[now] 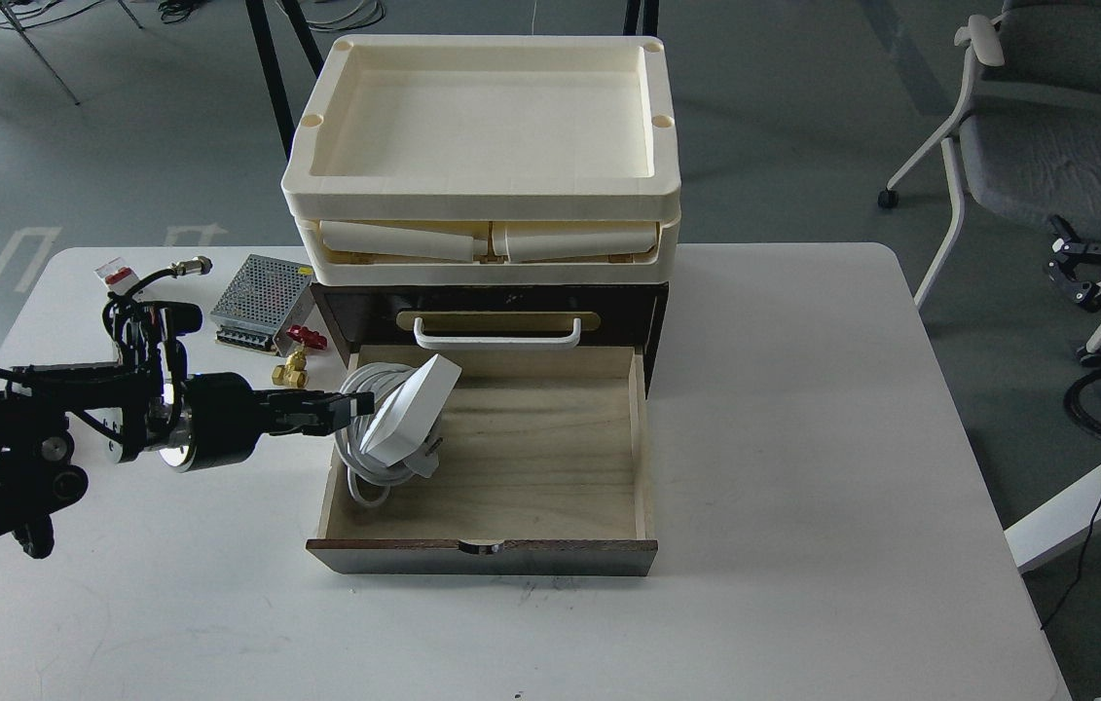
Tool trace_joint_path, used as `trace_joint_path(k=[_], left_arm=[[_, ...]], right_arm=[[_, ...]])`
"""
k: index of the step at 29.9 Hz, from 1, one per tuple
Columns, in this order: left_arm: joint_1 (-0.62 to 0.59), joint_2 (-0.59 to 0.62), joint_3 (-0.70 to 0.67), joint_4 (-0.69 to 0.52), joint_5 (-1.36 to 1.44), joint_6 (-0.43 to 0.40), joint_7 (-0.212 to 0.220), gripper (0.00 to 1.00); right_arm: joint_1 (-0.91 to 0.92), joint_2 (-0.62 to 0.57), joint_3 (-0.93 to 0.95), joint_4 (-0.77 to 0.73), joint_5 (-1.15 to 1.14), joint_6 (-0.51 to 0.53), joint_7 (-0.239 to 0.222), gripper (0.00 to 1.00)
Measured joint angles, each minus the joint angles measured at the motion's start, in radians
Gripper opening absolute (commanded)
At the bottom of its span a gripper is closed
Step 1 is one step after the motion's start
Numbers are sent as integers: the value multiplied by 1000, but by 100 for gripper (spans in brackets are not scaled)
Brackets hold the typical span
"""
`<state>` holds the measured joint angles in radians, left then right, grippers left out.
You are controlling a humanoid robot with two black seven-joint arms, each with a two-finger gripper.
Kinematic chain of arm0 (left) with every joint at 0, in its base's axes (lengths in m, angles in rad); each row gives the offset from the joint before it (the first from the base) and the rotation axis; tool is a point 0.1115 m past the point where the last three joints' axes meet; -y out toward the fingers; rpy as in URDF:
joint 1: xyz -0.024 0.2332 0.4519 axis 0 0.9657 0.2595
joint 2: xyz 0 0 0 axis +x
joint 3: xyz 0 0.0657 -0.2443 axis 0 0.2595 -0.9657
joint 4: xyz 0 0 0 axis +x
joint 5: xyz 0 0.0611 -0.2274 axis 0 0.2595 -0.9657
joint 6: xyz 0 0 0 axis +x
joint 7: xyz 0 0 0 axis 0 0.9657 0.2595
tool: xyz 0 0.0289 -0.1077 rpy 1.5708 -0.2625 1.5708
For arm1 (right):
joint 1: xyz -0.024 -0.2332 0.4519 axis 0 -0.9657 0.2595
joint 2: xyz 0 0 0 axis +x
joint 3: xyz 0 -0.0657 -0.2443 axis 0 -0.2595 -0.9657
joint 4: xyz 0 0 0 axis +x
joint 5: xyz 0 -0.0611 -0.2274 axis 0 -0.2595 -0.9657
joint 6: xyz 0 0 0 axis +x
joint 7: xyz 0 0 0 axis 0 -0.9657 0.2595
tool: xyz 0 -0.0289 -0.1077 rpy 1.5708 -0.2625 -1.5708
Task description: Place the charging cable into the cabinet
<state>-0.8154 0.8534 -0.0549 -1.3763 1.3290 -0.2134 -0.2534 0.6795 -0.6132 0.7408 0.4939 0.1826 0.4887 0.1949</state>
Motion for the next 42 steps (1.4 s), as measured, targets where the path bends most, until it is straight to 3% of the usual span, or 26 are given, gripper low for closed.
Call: trace_joint_path(k=[6, 8, 10, 14, 15, 16, 17, 25, 27, 30, 32, 37, 42], left_arm=[[-9, -37, -3, -8, -7, -19, 0, 12], [-14, -38, -8, -9, -25, -33, 0, 20], [-17, -39, -11, -9, -52, -40, -1, 33], [-20, -46, -15, -9, -96, -47, -8, 48], [-20, -49, -15, -9, -100, -48, -10, 59], [-20, -52, -15, -9, -104, -50, -12, 78], [-20, -53, -15, -9, -107, -50, -13, 83], [-25, -46, -25, -9, -204, -52, -36, 87], [-26, -19, -51, -12, -229, -66, -83, 87], [-8, 66, -107, -22, -303, -111, -192, 87], [9, 133, -127, -25, -386, -138, -223, 87], [57, 286, -136, -1, -627, -165, -235, 88], [103, 313, -137, 117, -905, -259, -235, 93]], right_arm=[[-8, 0, 0, 0, 0, 0, -1, 100], [-11, 0, 1, 0, 0, 0, -1, 100], [-13, 0, 1, 0, 0, 0, -1, 100], [-20, 0, 2, 0, 0, 0, -1, 100], [-22, 0, 2, 0, 0, 0, 1, 100], [-24, 0, 2, 0, 0, 0, 4, 100], [-25, 0, 2, 0, 0, 0, 7, 100], [-26, 0, 2, 0, 0, 0, 14, 100], [-26, 0, 2, 0, 0, 0, 14, 100], [-26, -1, 2, 1, 0, 0, 14, 100], [-26, -1, 6, 2, 0, 0, 14, 100], [-21, -8, 27, 16, 1, 0, 14, 100], [1, -21, 44, 115, 0, 0, 15, 100]])
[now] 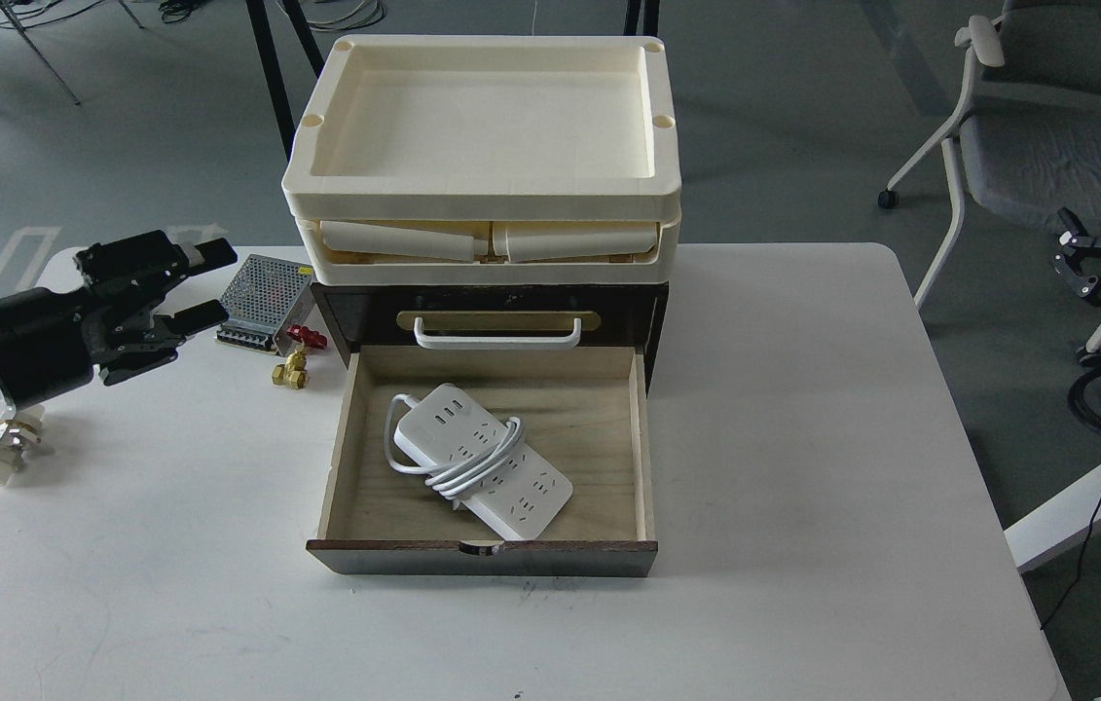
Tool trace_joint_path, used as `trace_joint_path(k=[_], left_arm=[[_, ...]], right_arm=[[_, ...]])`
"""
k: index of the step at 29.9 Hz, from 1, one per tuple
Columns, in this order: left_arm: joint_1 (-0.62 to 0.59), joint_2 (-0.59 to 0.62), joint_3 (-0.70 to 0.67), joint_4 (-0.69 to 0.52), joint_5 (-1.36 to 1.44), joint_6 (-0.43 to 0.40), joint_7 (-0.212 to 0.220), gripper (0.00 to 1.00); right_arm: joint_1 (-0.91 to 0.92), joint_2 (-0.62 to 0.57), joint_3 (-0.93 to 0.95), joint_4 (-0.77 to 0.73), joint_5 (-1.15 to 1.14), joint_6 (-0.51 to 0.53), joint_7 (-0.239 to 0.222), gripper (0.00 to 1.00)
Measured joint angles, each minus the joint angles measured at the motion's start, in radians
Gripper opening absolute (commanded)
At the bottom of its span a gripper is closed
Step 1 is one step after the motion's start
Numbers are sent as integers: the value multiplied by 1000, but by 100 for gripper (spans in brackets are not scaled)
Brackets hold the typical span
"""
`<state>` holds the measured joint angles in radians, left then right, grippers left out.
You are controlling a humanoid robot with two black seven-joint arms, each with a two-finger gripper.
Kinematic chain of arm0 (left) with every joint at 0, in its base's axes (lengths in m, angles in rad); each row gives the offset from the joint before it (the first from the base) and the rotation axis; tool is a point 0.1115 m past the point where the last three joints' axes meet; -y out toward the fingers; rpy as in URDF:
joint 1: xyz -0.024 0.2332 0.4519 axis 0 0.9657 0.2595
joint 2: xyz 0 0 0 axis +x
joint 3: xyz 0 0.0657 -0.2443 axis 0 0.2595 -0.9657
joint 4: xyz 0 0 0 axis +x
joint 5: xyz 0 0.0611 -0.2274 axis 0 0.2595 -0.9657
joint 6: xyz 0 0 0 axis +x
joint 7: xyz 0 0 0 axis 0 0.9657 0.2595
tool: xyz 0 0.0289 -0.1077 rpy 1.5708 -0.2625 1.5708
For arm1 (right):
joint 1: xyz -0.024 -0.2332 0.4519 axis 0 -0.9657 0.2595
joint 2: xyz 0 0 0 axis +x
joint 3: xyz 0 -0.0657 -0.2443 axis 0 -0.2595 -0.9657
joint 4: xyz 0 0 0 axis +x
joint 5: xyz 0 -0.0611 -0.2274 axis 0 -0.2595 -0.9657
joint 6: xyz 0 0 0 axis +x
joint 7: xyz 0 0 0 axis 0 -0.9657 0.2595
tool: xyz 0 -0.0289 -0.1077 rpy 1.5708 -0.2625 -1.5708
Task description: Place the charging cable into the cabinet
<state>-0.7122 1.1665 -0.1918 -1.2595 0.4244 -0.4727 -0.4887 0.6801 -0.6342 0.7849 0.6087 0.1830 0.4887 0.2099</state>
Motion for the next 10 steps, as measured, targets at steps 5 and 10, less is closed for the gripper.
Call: trace_joint_path(k=[5, 10], left_arm=[[-1, -106, -49, 237, -191, -16, 0, 95], [-7, -240, -200, 448, -235, -16, 0, 96]], right_arm=[[32, -41, 62, 163, 0, 0, 1, 100], [34, -51, 118, 247, 0, 0, 1, 100]])
